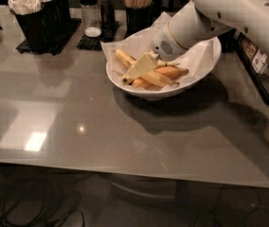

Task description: Pick banana from white bowl

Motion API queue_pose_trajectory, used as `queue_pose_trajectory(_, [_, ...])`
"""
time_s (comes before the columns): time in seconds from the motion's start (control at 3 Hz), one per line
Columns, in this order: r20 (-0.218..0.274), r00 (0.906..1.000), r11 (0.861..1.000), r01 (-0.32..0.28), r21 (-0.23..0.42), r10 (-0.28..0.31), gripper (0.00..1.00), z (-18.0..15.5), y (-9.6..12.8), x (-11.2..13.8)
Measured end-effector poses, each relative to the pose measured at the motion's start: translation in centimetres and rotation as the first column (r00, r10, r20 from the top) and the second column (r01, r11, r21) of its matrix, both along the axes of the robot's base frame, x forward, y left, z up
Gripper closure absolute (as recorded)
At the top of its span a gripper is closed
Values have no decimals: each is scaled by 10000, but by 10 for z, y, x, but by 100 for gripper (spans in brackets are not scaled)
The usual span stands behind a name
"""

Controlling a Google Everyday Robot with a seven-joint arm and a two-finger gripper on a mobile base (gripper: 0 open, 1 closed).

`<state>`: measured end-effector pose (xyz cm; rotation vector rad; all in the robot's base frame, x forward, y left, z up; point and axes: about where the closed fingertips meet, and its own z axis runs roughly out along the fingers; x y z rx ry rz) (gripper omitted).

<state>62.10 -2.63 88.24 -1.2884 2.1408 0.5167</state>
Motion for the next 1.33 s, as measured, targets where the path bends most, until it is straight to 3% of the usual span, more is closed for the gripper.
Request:
queue_pose_trajectory(0.67, [288, 9991, 9985, 315, -453, -302, 42, 11, -27, 3])
queue_pose_trajectory(1.0, [288, 9991, 9985, 319, -453, -306, 43, 12, -27, 3])
queue_pose_trajectory(1.33, [-66, 9993, 9991, 377, -216, -378, 43, -1, -25, -2])
